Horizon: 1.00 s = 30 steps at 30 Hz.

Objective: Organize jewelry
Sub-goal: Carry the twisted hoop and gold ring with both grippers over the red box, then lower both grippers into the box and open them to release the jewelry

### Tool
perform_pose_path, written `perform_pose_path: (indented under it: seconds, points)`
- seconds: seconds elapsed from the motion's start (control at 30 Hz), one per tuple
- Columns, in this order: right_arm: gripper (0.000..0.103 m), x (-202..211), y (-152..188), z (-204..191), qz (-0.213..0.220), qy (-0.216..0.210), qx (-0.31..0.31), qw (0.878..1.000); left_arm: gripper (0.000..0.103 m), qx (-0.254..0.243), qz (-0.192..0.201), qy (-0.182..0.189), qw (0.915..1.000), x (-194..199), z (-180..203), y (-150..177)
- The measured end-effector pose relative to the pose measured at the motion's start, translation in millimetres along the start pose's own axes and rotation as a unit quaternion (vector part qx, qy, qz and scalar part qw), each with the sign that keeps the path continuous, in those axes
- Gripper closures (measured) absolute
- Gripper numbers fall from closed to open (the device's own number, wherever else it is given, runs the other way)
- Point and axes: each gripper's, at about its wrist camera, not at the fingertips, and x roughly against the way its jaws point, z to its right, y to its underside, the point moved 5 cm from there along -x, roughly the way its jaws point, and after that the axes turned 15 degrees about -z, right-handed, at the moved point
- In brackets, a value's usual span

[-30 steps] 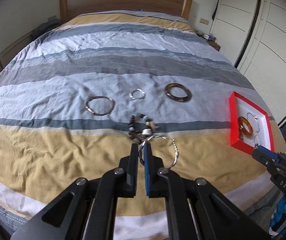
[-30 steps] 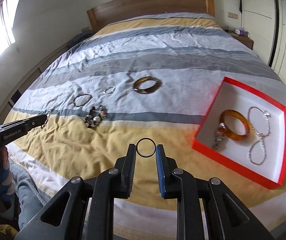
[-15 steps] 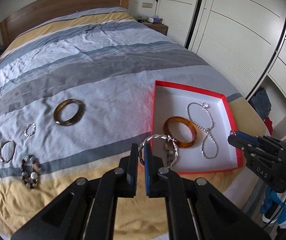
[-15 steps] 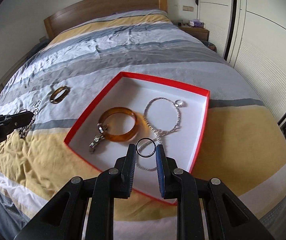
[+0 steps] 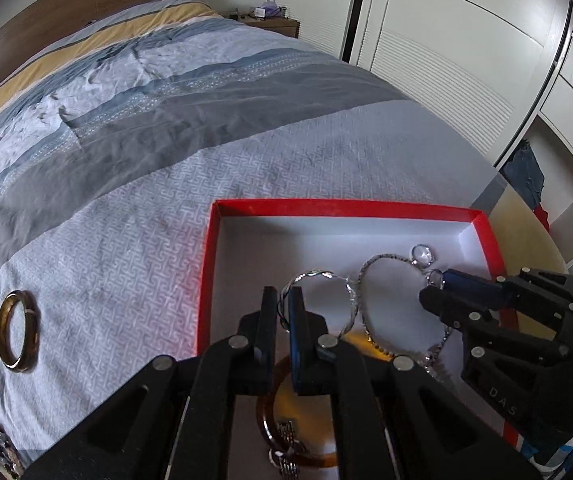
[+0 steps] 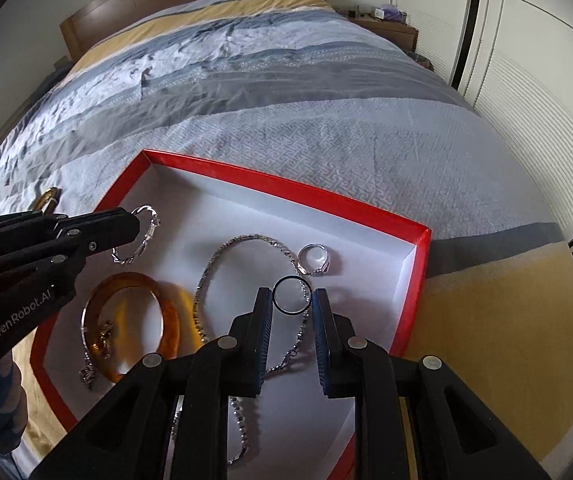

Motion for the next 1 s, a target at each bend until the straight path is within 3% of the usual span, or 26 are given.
perform_pose_path:
  seconds: [0.2,0.37,0.57,0.77,1.0]
  points:
    - [0.083,-9,-4,-6,-0.016,0.035,0.031,0.999,0.098,-0.011,-0.029,-0.002,0.9995,-22,1,-3]
    - [0.083,-9,-5,-4,-0.019,0.057,0.037,0.998,0.096,-0.003,-0.028,0.026,0.9993,-19,-3,-1]
    - [0.079,0,0,-1,-0.023,0.074,0.036,0.996,0.084,-0.007,-0.020,0.077,0.9968,-3,-1,-2]
    - [0.075,32,12,0,-0.008,0.068,0.019,0.997,0.081,-0.013,0.007,0.082,0.9965,48,-8,3]
    - [0.073,96,45,-21,0.023,0.052,0.011,0.998,0.071,0.012,0.061,0.036,0.9974,147,-49,39]
